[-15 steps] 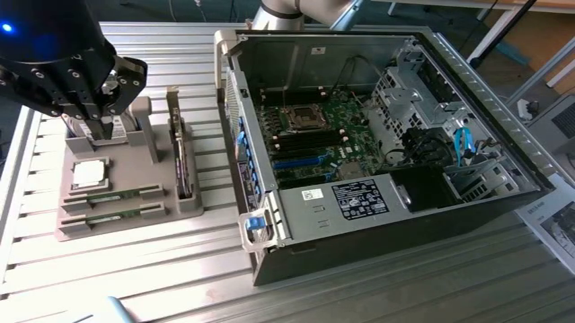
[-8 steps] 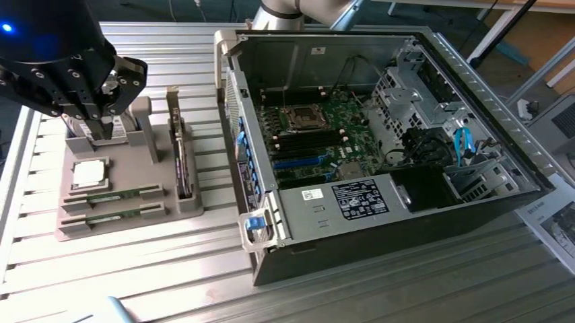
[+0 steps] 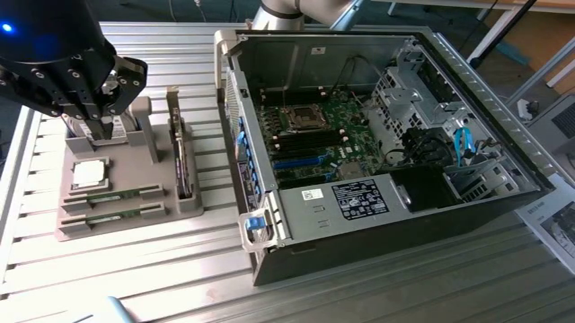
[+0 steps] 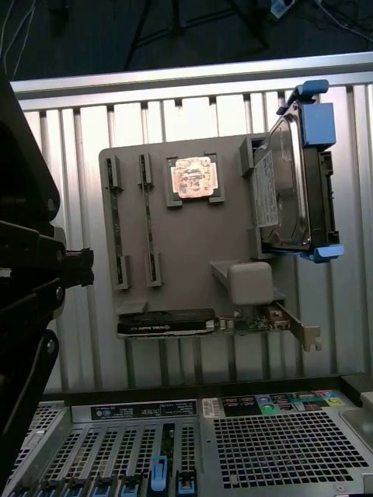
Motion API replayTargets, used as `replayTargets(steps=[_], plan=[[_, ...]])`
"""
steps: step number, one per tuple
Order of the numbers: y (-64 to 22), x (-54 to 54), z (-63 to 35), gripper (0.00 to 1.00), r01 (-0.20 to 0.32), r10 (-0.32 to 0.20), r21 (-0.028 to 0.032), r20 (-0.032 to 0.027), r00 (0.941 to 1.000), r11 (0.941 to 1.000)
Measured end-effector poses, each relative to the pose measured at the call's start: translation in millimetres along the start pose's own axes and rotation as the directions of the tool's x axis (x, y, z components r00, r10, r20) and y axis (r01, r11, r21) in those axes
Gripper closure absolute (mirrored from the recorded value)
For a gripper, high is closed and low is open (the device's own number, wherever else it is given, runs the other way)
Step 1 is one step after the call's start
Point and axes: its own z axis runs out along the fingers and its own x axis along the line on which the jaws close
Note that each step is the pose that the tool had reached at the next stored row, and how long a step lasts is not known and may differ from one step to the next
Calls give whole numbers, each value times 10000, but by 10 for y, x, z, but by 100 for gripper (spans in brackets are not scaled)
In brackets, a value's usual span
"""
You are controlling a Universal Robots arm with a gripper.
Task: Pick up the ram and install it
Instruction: 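Pick up the ram and move it above insertion slot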
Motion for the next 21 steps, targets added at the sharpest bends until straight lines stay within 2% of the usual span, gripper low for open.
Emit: replayTargets(steps=[1, 5, 7, 9, 11, 13, 14, 15, 16, 18, 21], plan=[[0, 0, 0, 90, 0, 0, 0, 0, 10000, 10000], [0, 0, 4, 90, 805, -805, -21, -9, 9968, 9968], [0, 0, 10, 90, 1541, -1541, -43, -15, 9881, 9880], [0, 1, 18, 90, 2309, -2309, -65, -19, 9730, 9730], [0, 0, 22, 90, 2653, -2653, -76, -21, 9642, 9641], [0, 1, 26, 90, 3102, -3103, -89, -23, 9506, 9506], [0, 1, 29, 90, 3386, -3386, -98, -23, 9409, 9409], [0, 1, 33, 90, 3842, -3842, -112, -24, 9232, 9232], [0, 1, 35, 90, 4156, -4157, -122, -24, 9095, 9095], [0, 1, 39, 90, 4520, -4521, -134, -22, 8920, 8919], [-1, 1, 47, 90, 5279, -5280, -159, -20, 8493, 8492]])
